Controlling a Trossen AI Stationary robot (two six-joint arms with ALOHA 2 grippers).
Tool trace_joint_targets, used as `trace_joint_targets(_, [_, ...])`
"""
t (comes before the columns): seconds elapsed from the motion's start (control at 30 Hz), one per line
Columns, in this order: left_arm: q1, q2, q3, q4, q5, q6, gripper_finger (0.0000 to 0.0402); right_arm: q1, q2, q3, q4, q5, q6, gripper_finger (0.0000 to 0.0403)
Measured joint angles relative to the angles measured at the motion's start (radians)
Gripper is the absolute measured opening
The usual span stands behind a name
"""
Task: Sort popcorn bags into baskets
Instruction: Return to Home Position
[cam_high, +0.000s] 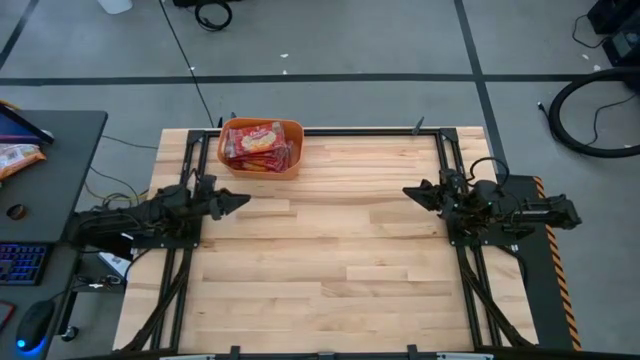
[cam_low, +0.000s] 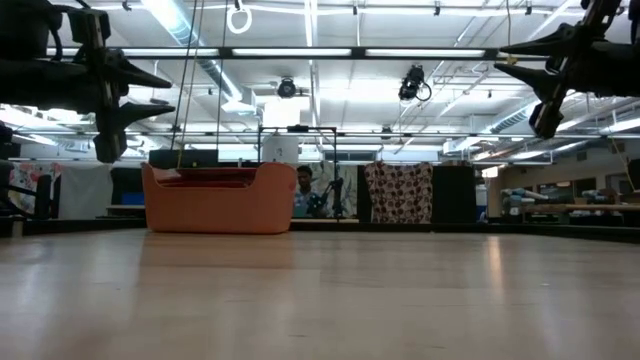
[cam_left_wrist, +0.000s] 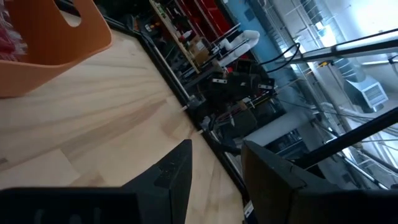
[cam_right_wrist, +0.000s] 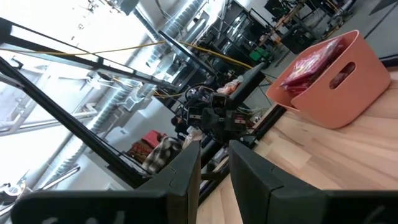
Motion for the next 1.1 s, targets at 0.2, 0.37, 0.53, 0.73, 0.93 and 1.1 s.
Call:
trace_joint_targets(0.2, [0.0, 0.002, 0.0, 0.003, -0.002, 0.0, 0.0142, 0.0, 0.009, 0.0, 0.0, 0.0, 0.0, 0.009])
trace_joint_targets(0.37, [0.0, 0.002, 0.0, 0.004, -0.002, 0.0, 0.0142, 0.0, 0.009, 0.0, -0.052, 0.0, 0.0, 0.009])
trace_joint_targets(0.53, [0.0, 0.002, 0.0, 0.005, -0.002, 0.001, 0.0142, 0.0, 0.009, 0.0, -0.199, 0.0, 0.0, 0.009])
trace_joint_targets(0.73, [0.0, 0.003, -0.001, 0.0, -0.002, 0.151, 0.0142, 0.0, 0.017, 0.0, -0.21, -0.033, 0.0, 0.009])
trace_joint_targets(0.93, [0.0, 0.009, -0.001, 0.002, -0.002, 0.8, 0.0142, 0.0, 0.018, 0.0, -0.212, -0.033, 0.0, 0.009])
trace_joint_targets(1.1, [0.0, 0.008, -0.002, 0.021, -0.005, 1.135, 0.0142, 0.0, 0.018, 0.0, -0.211, -0.033, 0.0, 0.009])
